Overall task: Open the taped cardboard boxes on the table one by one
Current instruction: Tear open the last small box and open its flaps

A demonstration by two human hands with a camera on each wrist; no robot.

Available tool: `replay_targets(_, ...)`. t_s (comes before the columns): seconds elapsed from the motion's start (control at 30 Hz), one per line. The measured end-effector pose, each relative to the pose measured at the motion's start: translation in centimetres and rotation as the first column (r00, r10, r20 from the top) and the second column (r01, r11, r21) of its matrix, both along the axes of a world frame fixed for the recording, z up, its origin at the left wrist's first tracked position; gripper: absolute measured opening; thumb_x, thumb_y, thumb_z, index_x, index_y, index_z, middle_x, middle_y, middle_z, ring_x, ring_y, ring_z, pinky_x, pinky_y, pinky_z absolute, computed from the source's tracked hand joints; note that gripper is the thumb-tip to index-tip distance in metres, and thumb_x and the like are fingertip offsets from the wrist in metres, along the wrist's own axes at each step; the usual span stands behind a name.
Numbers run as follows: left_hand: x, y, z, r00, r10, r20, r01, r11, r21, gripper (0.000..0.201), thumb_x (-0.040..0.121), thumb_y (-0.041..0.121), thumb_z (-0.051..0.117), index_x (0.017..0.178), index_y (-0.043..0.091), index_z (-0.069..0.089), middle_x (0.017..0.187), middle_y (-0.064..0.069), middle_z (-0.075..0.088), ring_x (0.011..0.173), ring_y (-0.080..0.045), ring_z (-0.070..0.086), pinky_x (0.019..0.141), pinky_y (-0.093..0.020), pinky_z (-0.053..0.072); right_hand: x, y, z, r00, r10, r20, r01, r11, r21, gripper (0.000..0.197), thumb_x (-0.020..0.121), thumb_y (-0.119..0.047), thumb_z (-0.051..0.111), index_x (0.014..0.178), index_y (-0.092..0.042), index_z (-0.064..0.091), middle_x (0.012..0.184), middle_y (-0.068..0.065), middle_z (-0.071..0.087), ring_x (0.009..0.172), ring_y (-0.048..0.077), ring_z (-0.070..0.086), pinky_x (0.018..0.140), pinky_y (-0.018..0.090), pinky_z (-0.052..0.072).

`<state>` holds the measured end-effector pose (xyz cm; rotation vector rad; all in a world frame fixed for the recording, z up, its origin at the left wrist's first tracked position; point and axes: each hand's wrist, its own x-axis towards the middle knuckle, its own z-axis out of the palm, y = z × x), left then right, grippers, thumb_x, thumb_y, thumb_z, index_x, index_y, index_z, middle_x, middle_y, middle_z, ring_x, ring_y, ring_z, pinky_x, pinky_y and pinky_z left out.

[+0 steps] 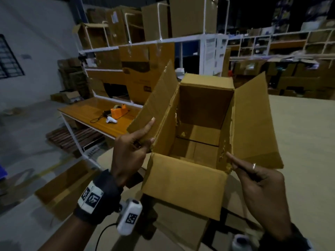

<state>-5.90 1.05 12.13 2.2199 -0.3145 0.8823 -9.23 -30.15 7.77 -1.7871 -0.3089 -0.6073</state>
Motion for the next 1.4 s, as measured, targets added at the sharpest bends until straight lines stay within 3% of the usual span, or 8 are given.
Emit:
replay_targets(0.13, 1.7, 1.0, -1.0, 0.995, -0.078, -0.068, 0.071, 0.992, -0.102, 0.065, 0.088, 0.006, 0.076, 0.142, 0.036, 0.057, 0.107, 0.006, 0.072, 0.085, -0.003, 0.060, 0.071, -0.047, 0.064, -0.6, 1.7, 0.8, 0.996, -0.085, 0.009, 0.085, 0.996, -0.012, 0.036, 0.093, -0.004, 0.067, 0.122, -0.024, 0.071, 0.104, -0.031, 0.071, 0.094, 0.016, 0.073, 0.082, 0.016, 0.055)
replay_targets(0.23, 2.6, 2.3, -0.8, 0.993, -0.095, -0.065, 0.089, 0.992, -0.094, 0.064, 0.087, 0.007, 0.076, 0.142, 0.034, 0.055, 0.115, 0.022, 0.057, 0.092, 0.012, 0.052, 0.076, -0.016, 0.059, -0.6, 3.4, 1.5, 0.968, -0.242, 0.061, 0.243, 0.970, -0.019, 0.031, 0.092, -0.006, 0.070, 0.121, -0.016, 0.072, 0.098, -0.014, 0.078, 0.082, 0.024, 0.075, 0.075, 0.032, 0.063)
replay_targets(0.33, 3.8, 3.8, 0.3, 0.979, -0.164, -0.120, 0.147, 0.979, -0.139, 0.067, 0.087, 0.011, 0.077, 0.142, 0.040, 0.053, 0.134, 0.015, 0.051, 0.117, -0.003, 0.055, 0.087, -0.026, 0.059, -0.1, 4.9, 3.2, 0.921, -0.363, 0.138, 0.378, 0.921, -0.096, 0.027, 0.090, -0.006, 0.073, 0.116, -0.012, 0.074, 0.098, -0.005, 0.077, 0.078, 0.004, 0.074, 0.071, 0.034, 0.064)
replay_targets(0.67, 7.7, 6.9, 3.3, 0.949, -0.232, -0.213, 0.228, 0.973, -0.042, 0.067, 0.082, 0.011, 0.082, 0.141, 0.031, 0.056, 0.140, -0.005, 0.061, 0.102, -0.017, 0.069, 0.071, -0.015, 0.054, -0.1, 8.4, 10.1, 0.883, -0.469, -0.001, 0.428, 0.806, -0.408, 0.024, 0.090, -0.006, 0.069, 0.086, -0.029, 0.076, 0.063, -0.008, 0.073, 0.055, 0.003, 0.071, 0.063, 0.033, 0.063)
replay_targets(0.77, 8.8, 7.0, 3.8, 0.916, -0.311, -0.253, 0.300, 0.950, -0.082, 0.068, 0.081, 0.008, 0.083, 0.140, 0.031, 0.058, 0.142, -0.006, 0.059, 0.103, -0.019, 0.068, 0.076, -0.033, 0.064, -0.4, 9.0, 10.3, 0.857, -0.514, -0.045, 0.446, 0.782, -0.435, 0.028, 0.091, -0.005, 0.068, 0.080, -0.030, 0.074, 0.063, -0.004, 0.074, 0.054, 0.005, 0.071, 0.063, 0.036, 0.064)
replay_targets(0.93, 9.8, 6.2, 3.3, 0.907, -0.315, -0.279, 0.325, 0.946, -0.010, 0.066, 0.084, 0.010, 0.080, 0.142, 0.029, 0.056, 0.139, -0.002, 0.060, 0.103, -0.015, 0.064, 0.079, -0.032, 0.062, -0.2, 9.1, 9.6, 0.831, -0.540, -0.134, 0.414, 0.761, -0.500, 0.013, 0.092, -0.006, 0.068, 0.090, -0.013, 0.078, 0.067, -0.004, 0.074, 0.057, 0.003, 0.071, 0.058, 0.022, 0.060)
replay_targets(1.3, 10.2, 4.8, -2.3, 0.860, -0.293, -0.419, 0.363, 0.927, 0.096, 0.056, 0.087, 0.015, 0.078, 0.138, 0.026, 0.059, 0.129, -0.001, 0.067, 0.095, -0.001, 0.048, 0.074, -0.012, 0.043, 3.0, 8.4, 3.6, 0.803, -0.550, -0.229, 0.291, 0.697, -0.655, 0.021, 0.093, -0.011, 0.069, 0.072, -0.016, 0.069, 0.068, -0.002, 0.072, 0.061, 0.002, 0.071, 0.061, 0.027, 0.062)
replay_targets(1.4, 10.3, 5.0, -2.7, 0.870, -0.247, -0.427, 0.313, 0.945, 0.091, 0.058, 0.085, 0.016, 0.080, 0.139, 0.029, 0.059, 0.134, -0.003, 0.065, 0.108, -0.011, 0.057, 0.088, -0.023, 0.048, 3.0, 7.7, 2.7, 0.833, -0.512, -0.210, 0.271, 0.709, -0.651, 0.024, 0.092, -0.010, 0.069, 0.068, -0.014, 0.069, 0.067, -0.007, 0.071, 0.061, 0.000, 0.070, 0.060, 0.026, 0.061)
